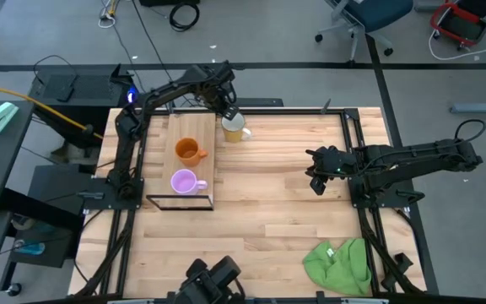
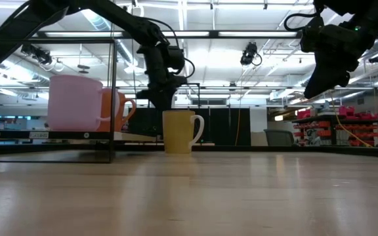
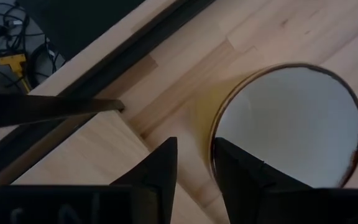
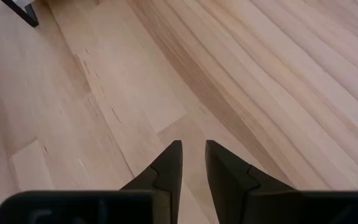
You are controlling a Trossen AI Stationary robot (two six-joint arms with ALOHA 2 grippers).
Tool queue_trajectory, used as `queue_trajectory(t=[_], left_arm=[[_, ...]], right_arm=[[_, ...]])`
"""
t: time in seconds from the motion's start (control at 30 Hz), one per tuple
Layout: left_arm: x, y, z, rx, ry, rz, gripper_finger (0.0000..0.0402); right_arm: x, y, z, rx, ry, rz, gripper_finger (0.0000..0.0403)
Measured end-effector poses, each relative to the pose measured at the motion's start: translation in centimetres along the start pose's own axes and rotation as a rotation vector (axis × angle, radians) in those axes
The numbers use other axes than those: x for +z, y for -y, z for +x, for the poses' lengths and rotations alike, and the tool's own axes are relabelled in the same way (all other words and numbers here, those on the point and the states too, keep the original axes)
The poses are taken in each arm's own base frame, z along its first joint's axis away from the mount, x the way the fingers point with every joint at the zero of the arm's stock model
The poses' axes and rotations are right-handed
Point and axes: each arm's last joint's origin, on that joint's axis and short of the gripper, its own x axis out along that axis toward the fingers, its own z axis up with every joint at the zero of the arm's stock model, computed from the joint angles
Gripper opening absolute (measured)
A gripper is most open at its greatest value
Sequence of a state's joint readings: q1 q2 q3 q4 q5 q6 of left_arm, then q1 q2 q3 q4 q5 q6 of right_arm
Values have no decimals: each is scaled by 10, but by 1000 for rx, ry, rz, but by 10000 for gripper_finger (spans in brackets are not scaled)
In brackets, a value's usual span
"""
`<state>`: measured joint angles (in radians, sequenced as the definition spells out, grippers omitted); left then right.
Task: Stack small to large cups/mugs on shelf
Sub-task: Put the yellow mug on the shelf
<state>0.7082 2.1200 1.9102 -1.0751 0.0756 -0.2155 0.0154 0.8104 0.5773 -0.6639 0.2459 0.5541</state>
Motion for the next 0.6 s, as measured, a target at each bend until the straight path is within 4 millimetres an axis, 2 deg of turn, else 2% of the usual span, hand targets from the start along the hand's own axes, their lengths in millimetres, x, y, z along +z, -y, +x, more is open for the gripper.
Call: queue_trajectory(t=[0.47,0.6], left_arm=[[1,2,8,-44,-19,-3,110],[-4,2,24,-72,-94,-9,110]], right_arm=[[0,0,0,0,0,-4,77],[0,0,0,0,0,-4,77]])
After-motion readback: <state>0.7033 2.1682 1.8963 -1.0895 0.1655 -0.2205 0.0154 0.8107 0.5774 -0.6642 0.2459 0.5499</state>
